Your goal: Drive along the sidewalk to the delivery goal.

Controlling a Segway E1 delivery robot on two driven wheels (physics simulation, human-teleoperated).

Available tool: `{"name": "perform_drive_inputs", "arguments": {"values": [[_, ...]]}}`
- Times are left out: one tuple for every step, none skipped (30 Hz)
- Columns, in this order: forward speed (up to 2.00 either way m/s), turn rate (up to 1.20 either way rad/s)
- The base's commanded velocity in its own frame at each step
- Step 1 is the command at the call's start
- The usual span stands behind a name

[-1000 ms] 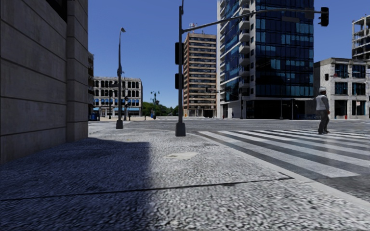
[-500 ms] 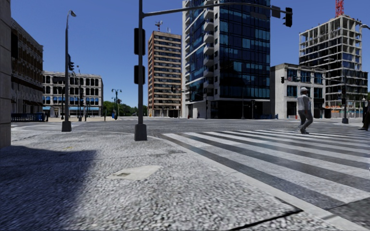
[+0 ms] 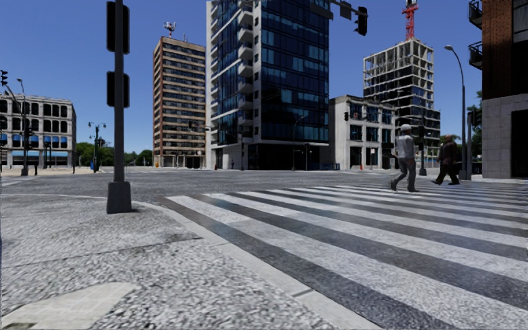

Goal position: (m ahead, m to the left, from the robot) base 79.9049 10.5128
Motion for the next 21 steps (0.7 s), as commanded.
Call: {"name": "perform_drive_inputs", "arguments": {"values": [[2.00, -0.52], [2.00, -0.52], [2.00, -0.52], [2.00, -0.52], [2.00, -0.52], [2.00, -0.52], [2.00, -0.52], [2.00, -0.52], [2.00, -0.52], [2.00, -0.52], [2.00, -0.52], [1.98, -0.53], [1.80, -0.53], [1.80, -0.53], [1.69, -0.53], [1.66, -0.53], [1.65, -0.53], [1.65, -0.53], [1.65, -0.53], [1.65, -0.53], [1.65, -0.53]]}}
